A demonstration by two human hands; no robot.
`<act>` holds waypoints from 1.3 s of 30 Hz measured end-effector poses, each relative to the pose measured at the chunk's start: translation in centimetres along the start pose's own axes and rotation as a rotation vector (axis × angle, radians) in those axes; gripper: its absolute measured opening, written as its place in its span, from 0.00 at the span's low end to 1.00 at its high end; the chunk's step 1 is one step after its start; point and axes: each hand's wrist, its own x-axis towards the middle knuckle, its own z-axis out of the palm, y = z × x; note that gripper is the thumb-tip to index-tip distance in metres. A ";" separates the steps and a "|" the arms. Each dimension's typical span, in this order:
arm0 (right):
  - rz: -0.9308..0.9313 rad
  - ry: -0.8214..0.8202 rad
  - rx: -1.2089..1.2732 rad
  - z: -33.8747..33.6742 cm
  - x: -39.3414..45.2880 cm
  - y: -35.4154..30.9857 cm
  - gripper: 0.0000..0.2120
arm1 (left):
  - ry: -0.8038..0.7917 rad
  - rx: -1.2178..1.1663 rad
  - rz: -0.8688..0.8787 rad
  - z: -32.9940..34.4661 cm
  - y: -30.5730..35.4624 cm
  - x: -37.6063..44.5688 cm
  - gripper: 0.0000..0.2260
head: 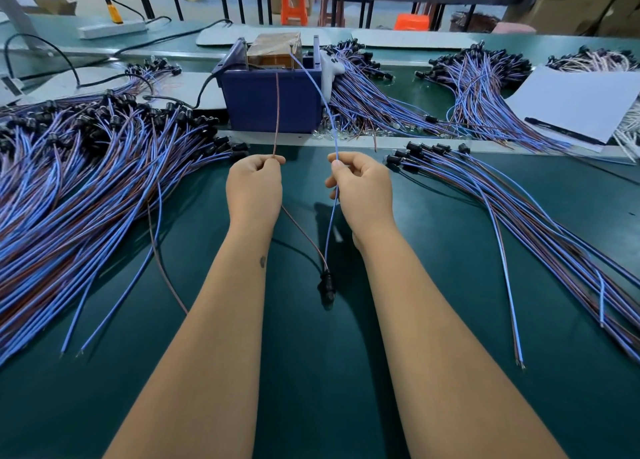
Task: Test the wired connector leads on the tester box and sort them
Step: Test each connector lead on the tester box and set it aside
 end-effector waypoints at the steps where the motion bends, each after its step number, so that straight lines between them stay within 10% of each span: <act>1: 0.001 -0.004 -0.011 0.0 0.0 0.0 0.08 | 0.008 0.001 -0.004 0.0 0.0 0.0 0.12; 39: -0.016 -0.020 -0.134 0.3 0.3 0.5 0.09 | 0.101 -0.176 -0.073 -0.1 -0.2 0.3 0.10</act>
